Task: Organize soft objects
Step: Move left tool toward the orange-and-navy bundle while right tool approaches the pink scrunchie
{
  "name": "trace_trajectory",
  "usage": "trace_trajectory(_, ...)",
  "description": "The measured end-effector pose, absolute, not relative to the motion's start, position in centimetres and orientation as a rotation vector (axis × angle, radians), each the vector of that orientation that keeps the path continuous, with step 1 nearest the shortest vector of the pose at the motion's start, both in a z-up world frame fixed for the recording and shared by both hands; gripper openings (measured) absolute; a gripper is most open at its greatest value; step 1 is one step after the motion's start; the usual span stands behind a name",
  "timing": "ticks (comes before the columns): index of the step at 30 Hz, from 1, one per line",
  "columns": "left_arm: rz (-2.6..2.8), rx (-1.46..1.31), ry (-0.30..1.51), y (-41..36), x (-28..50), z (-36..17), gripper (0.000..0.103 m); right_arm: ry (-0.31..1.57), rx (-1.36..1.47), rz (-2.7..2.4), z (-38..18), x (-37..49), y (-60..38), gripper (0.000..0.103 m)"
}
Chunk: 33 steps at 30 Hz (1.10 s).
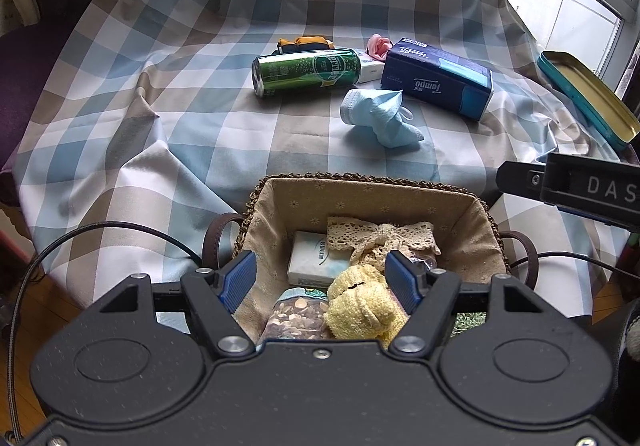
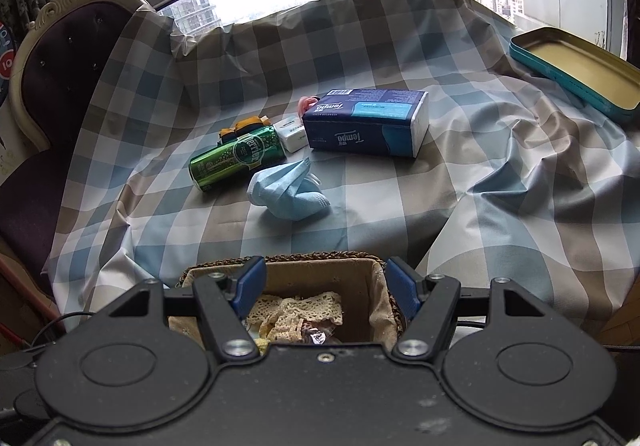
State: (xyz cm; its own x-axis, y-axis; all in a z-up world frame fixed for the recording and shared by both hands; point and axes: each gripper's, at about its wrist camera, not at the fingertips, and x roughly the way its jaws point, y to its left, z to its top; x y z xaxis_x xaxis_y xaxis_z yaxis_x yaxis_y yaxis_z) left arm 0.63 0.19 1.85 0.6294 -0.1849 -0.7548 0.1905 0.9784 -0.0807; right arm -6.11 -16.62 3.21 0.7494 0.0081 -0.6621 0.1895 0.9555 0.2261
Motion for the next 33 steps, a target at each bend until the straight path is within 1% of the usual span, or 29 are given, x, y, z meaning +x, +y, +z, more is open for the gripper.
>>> trace_trajectory(11, -0.201, 0.019, 0.84, 0.7, 3.9, 2.6, 0.067, 0.737, 0.244, -0.096, 2.9, -3.1, -16.7, 0.067)
trace_trajectory(14, -0.198, 0.014, 0.824, 0.9, 5.3, 3.3, 0.067, 0.735, 0.228, -0.096, 3.1, -1.4, -16.8, 0.067)
trace_trajectory(17, -0.193, 0.006, 0.804, 1.0, 6.7, 4.0, 0.07, 0.729, 0.208, -0.095, 3.6, 0.3, -17.1, 0.068)
trace_trajectory(27, -0.186, -0.001, 0.796, 1.1, 12.6, 5.5, 0.072, 0.713, 0.124, -0.09, 5.1, 7.9, -18.3, 0.072)
trace_trajectory(30, -0.189, -0.012, 0.81, 1.1, 14.9, 5.6, 0.08, 0.725, 0.096, -0.081, 5.1, 10.9, -18.8, 0.073)
trace_trajectory(33, -0.183, -0.016, 0.813, 1.1, 17.0, 5.7, 0.08, 0.751, 0.09, -0.071, 5.0, 13.8, -19.3, 0.073)
